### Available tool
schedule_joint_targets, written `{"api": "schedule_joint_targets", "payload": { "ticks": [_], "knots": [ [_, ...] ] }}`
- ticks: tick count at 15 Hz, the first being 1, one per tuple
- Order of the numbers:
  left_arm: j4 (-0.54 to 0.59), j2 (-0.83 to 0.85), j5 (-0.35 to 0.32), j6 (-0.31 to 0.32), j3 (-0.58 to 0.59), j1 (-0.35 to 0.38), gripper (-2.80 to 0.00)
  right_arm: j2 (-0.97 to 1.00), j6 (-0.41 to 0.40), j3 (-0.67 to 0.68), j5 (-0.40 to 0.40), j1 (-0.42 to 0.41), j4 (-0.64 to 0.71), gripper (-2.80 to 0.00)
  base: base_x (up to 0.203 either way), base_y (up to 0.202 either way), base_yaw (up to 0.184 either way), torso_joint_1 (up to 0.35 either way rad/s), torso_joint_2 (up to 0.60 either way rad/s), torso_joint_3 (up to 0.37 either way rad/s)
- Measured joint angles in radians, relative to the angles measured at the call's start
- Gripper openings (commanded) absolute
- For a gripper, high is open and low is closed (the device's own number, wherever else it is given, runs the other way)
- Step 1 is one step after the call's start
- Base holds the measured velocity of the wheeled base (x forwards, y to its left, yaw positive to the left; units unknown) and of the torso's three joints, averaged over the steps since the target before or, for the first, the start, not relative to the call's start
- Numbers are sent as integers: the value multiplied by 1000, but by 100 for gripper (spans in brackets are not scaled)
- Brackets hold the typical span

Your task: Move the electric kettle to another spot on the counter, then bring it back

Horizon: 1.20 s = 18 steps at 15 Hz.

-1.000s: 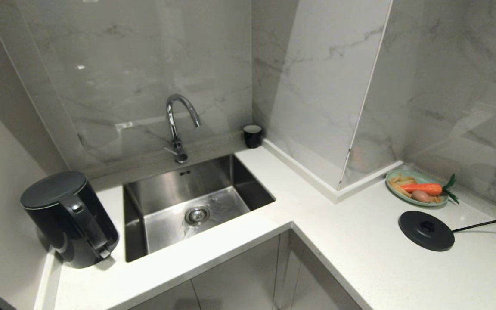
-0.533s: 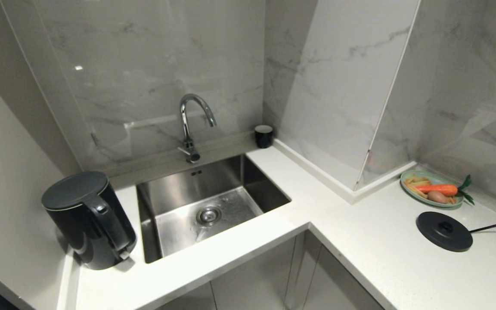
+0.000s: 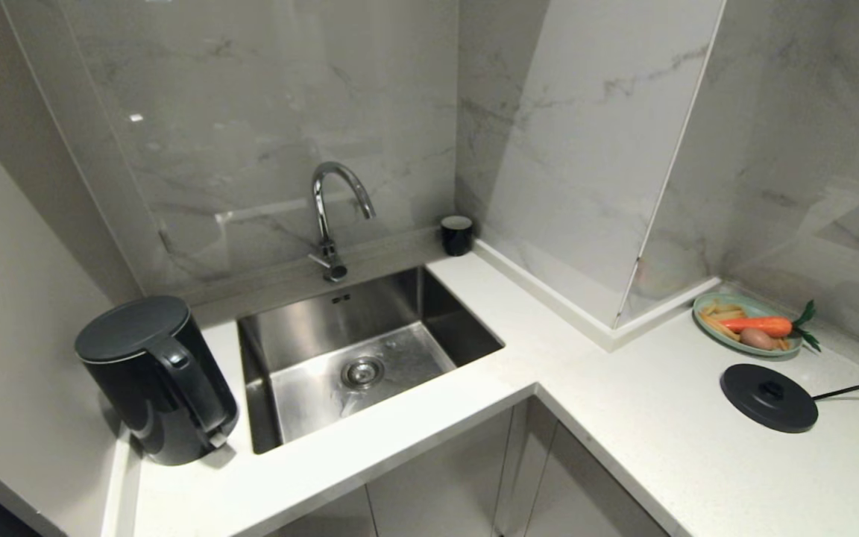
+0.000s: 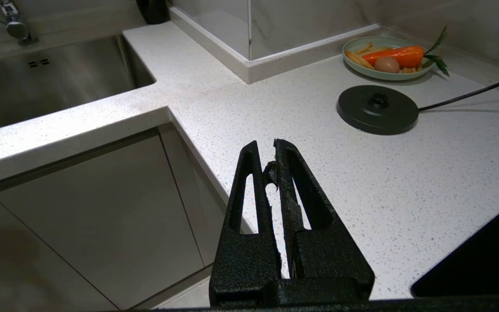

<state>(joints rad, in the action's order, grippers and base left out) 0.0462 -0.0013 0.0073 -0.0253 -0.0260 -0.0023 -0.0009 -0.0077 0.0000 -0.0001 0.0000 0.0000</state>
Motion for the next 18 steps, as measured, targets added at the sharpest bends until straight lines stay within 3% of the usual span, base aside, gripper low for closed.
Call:
{"api": "schedule_joint_targets", "payload": {
  "ticks": [18],
  "knots": [
    [-1,0,0,0,0,-1,-280,0,-3,0,0,0,0,-280,0,0,0,0,0,0]
  ]
}}
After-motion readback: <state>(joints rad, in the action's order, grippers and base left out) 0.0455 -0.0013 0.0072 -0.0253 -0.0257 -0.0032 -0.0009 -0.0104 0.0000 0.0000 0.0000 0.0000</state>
